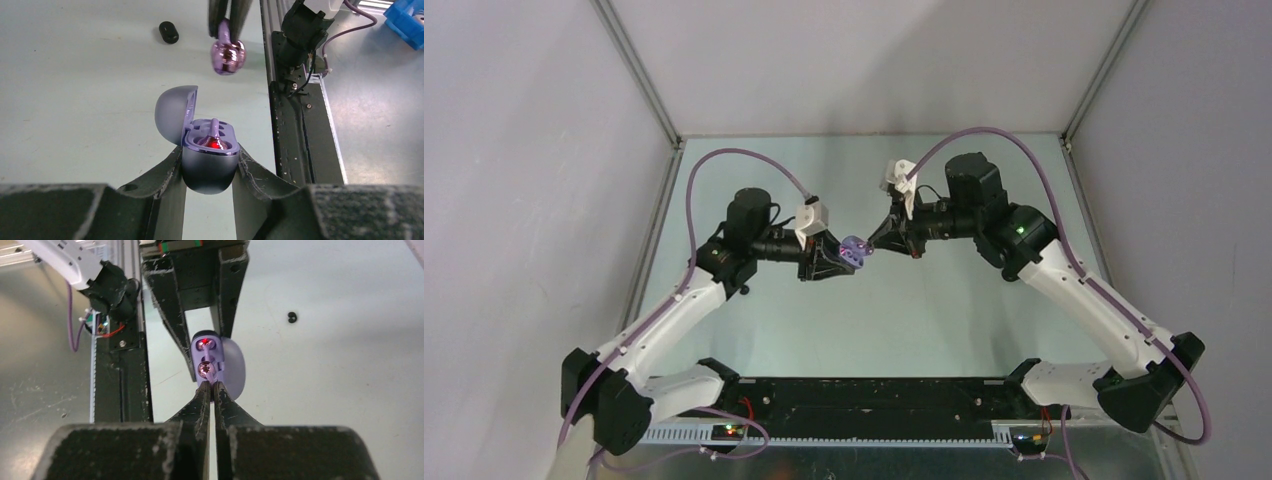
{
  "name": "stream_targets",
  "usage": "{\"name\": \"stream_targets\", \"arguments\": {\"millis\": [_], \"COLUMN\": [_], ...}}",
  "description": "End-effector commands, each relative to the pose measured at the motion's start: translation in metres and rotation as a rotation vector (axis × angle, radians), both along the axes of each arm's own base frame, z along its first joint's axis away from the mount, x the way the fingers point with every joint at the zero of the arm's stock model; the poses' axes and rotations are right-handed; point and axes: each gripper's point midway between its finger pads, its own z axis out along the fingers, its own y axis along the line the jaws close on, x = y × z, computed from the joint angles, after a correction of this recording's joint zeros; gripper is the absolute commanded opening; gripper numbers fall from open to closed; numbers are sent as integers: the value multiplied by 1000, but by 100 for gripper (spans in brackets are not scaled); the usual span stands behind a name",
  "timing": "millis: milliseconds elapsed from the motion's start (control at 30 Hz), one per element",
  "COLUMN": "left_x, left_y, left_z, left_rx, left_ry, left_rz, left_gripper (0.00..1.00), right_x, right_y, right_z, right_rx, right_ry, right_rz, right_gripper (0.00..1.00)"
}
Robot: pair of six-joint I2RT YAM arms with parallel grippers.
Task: Insert the wireless bluetooth earbuds into the charging case
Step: Place the earbud in the charging case.
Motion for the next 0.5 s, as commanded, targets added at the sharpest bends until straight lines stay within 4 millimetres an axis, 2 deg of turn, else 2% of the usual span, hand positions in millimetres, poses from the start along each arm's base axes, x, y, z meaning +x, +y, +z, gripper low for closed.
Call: {"name": "stream_targets", "arguments": {"millis": [0, 100, 167, 333, 367, 467], "left_x": [6, 17, 25, 42, 50, 64], "left_y": [3, 6, 5, -3, -4, -2], "left_z": [25, 34, 42, 56, 62, 68], "left_rx": [7, 30, 27, -64, -99, -159], "left_ry": [-160, -214, -222, -148, -181, -169], "left_rz": [13, 49, 78, 184, 221, 317], "left_gripper": [0, 0, 0, 0, 0, 0], "right_x": [-32, -45, -46, -45, -45, -36], "right_y": [-8, -12, -15, -25, -28, -36], "right_z": [30, 40, 46, 58, 61, 69], "right_rx": [38, 41, 39, 52, 60, 76], "right_ry": [-53, -58, -75, -103, -110, -122], "right_rz": [124, 165, 163, 140, 135, 82], "right_gripper": [4, 4, 4, 4, 4, 4]}}
